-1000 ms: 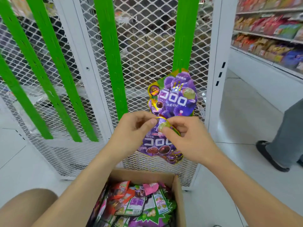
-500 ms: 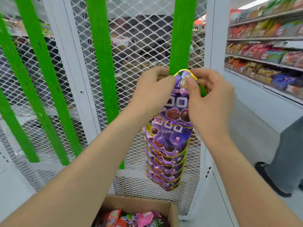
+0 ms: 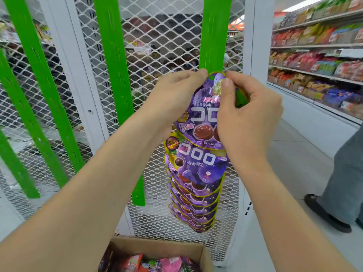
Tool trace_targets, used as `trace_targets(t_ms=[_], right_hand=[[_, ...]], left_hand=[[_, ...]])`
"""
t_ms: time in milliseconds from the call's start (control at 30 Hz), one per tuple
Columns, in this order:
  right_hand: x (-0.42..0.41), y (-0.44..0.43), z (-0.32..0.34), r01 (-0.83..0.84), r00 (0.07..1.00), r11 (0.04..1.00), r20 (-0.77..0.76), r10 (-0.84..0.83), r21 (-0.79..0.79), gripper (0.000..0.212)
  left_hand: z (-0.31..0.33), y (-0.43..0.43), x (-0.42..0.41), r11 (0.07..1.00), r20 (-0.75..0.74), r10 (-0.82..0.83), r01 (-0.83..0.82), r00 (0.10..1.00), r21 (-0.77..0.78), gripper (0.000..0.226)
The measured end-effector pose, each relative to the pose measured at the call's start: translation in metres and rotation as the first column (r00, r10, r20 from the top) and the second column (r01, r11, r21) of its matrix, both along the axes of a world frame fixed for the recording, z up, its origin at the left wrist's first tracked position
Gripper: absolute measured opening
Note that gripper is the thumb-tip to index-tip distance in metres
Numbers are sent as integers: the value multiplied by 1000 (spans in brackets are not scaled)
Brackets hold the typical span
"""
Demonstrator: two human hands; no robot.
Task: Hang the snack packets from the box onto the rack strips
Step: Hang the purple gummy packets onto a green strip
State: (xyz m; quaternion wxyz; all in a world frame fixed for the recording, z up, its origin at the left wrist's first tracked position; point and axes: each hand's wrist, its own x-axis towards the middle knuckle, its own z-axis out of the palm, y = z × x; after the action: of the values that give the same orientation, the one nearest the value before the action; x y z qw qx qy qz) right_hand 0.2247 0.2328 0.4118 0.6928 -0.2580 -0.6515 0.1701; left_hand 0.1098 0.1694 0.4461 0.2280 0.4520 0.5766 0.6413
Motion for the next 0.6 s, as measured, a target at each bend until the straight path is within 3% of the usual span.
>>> trace_targets(t_ms=[233,400,600], right_hand=[[-4,-8,-6,49,999,998,19,-50,37,19],[-2,-4,-10,83,996,993,24,-85,80,18],[-5,2,-40,-11,998,998,55,8,64,12]], left_hand=[[7,-8,7,999,9,31,-31,999,17,23],[10,-8,9,997,-26,76,-77,997,-31,33],[-4,-4,-2,978,-223,206,-202,953,43,28]])
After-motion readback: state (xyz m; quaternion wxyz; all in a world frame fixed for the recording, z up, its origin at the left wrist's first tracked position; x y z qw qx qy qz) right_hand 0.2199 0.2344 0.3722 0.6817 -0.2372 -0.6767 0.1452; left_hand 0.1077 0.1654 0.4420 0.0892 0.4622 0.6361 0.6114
